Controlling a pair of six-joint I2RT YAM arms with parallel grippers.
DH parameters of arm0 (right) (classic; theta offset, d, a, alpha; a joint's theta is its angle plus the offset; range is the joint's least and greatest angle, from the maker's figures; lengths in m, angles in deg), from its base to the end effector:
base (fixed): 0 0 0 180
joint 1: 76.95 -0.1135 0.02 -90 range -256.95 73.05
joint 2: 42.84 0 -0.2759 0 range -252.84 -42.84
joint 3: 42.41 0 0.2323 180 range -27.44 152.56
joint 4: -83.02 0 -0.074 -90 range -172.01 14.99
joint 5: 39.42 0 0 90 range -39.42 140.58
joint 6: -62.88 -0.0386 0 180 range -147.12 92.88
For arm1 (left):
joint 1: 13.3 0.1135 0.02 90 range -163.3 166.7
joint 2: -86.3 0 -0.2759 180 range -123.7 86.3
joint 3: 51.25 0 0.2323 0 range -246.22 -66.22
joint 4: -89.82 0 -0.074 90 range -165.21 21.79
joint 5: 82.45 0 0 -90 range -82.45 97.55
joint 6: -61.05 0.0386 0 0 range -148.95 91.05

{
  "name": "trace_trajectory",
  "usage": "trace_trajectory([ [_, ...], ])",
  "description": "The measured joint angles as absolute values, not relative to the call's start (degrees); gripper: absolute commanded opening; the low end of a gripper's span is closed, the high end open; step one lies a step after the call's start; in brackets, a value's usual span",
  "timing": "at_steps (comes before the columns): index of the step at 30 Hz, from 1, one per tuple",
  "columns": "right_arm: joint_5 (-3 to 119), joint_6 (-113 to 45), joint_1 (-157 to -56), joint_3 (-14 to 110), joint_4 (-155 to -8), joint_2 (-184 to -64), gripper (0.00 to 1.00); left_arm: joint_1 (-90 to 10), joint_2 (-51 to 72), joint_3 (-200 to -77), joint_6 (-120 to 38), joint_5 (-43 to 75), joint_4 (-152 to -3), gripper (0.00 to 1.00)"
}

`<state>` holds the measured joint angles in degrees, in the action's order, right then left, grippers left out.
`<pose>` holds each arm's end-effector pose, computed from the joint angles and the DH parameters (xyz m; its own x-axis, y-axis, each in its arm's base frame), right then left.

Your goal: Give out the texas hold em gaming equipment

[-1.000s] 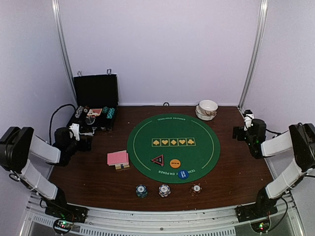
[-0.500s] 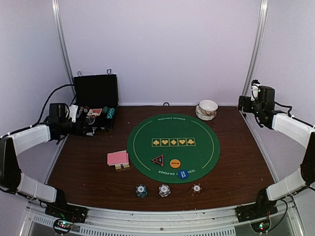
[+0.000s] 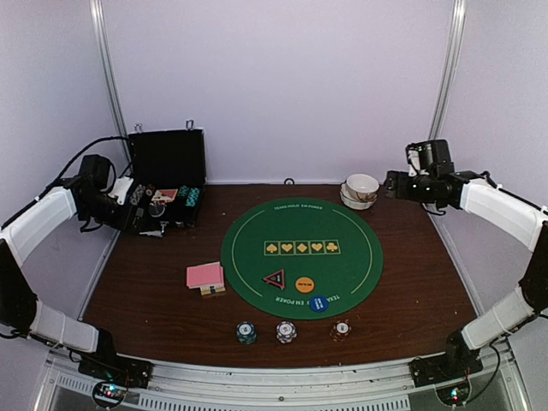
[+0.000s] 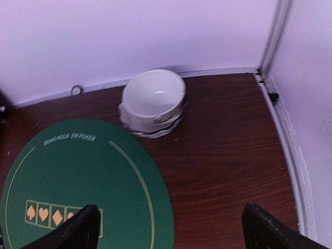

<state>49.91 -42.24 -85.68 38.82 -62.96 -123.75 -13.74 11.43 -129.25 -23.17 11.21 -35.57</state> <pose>0.2989 0.0454 0.3248 -0.5665 0.1769 -0.8048 0.0058 0.9775 0.2107 0.2500 -0.0044 0.3045 -0.7736 0.1064 -0.6247 0.1260 0.9919 0.0130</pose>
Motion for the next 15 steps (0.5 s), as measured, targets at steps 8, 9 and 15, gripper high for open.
trace_trajectory([
  [8,46.2,-41.0,-110.3,38.6,-55.5,-123.4,0.81,-13.7,12.3,-134.2,-18.1,13.0,-23.5,0.98],
  [9,46.0,-41.5,-113.5,38.4,-54.9,-123.5,0.79,-13.7,12.6,-134.6,-17.5,13.5,-22.8,0.98],
  [15,47.3,-43.9,-128.4,38.7,-54.8,-129.5,0.76,-13.7,14.4,-136.0,-14.1,17.0,-18.3,0.98],
])
